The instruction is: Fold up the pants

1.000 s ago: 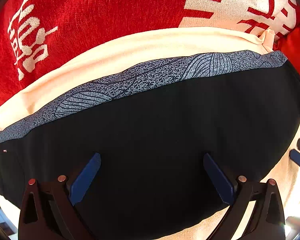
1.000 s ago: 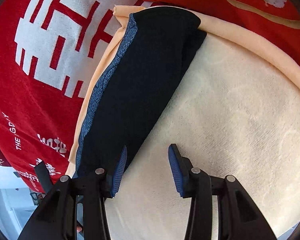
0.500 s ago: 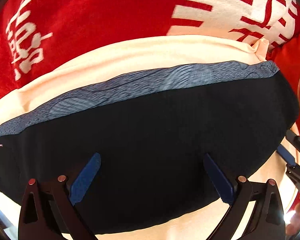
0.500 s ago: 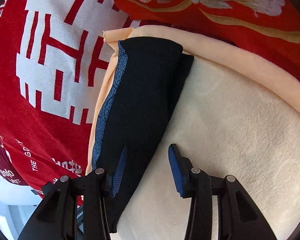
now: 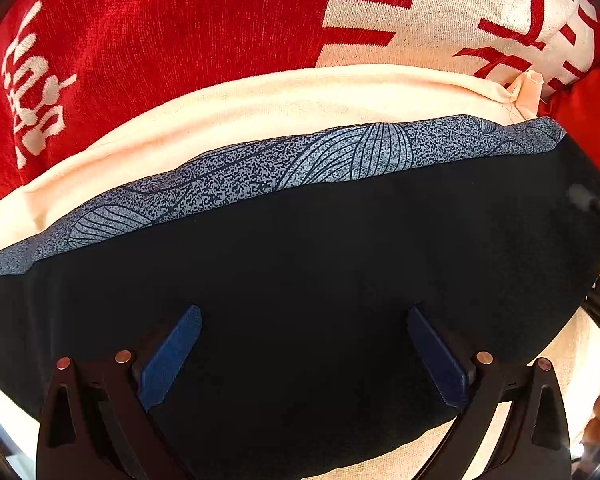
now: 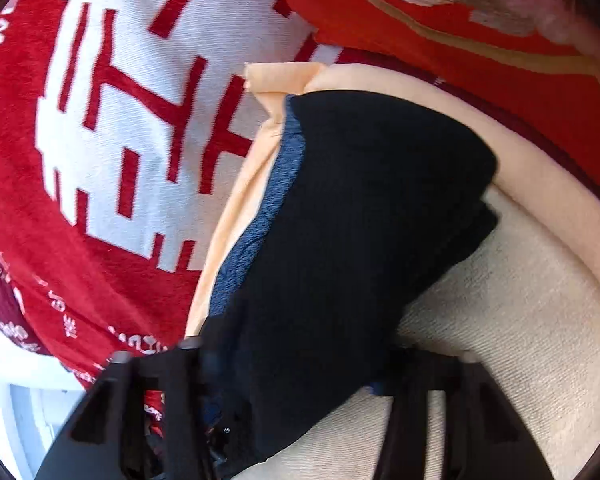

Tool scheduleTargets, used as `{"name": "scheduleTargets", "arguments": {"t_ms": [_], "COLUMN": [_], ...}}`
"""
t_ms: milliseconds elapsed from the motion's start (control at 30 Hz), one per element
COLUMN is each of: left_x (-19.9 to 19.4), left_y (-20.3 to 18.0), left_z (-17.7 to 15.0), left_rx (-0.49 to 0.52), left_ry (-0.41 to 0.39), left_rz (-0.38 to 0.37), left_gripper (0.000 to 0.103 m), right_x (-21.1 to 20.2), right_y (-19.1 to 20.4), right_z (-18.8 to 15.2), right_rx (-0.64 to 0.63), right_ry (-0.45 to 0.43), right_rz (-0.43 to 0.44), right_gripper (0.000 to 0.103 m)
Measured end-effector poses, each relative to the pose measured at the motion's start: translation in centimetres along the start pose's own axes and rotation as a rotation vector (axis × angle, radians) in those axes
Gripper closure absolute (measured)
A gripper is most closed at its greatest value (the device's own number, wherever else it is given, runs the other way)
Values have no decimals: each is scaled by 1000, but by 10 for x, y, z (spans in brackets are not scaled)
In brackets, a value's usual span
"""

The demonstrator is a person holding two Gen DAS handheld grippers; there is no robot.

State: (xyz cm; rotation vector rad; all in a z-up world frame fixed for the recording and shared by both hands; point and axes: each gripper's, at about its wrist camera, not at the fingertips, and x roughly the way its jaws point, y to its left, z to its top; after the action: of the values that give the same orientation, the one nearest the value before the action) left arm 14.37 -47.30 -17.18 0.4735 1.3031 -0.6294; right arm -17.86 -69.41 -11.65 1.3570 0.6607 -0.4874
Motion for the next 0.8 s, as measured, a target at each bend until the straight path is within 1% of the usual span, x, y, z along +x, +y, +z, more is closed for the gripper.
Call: {"name": "scheduleTargets", "arguments": {"t_ms": [33, 67, 100, 133, 167, 233, 300, 333, 400, 433, 467, 500, 600, 800], "left_x": [-2, -5, -11, -18, -23, -32, -34, -31, -16, -13, -14, -14, -15, -16], "left_y": [1, 2, 3, 5, 4, 5, 2, -1, -13, -17, -22, -24, -19, -20], "left_z": [2, -1, -1, 1, 2, 2, 3, 4, 3, 0, -3, -5, -4, -6], "left_rx": [-3, -7, -8, -3, 5, 12, 13, 13, 34, 49, 69, 80, 64, 85], "left_ry": [1, -6, -20, -30, -41, -65, -69, -60, -19, -44, -85, -100, -100, -121], "left_rz": [-4, -4, -15, -23, -29, -50, -76, -89, -111, -86, -69, -61, -98, -112], "left_gripper": [3, 9, 24, 33, 36, 37, 37, 37, 37, 36, 36, 36, 36, 36], "right_x": [-3, -6, -10, -14, -20, -28, -35, -37, -40, -39, -39, -39, -39, -38], "right_y": [-1, -1, 1, 7, 15, 29, 42, 47, 60, 66, 71, 77, 89, 123], "right_z": [1, 0, -2, -4, -7, -11, -15, -18, -22, -25, -27, -30, -34, -54], "right_rx": [14, 23, 14, -9, -45, -93, -137, -158, -205, -223, -246, -270, -308, -414], "right_ry": [-2, -6, -10, -15, -22, -30, -34, -36, -38, -30, -31, -33, -40, -40], "right_rz": [-6, 9, 16, 10, 9, 21, 28, 25, 11, 1, -11, -25, -38, -96], "right_gripper": [89, 89, 89, 89, 89, 89, 89, 89, 89, 89, 89, 89, 89, 89]}}
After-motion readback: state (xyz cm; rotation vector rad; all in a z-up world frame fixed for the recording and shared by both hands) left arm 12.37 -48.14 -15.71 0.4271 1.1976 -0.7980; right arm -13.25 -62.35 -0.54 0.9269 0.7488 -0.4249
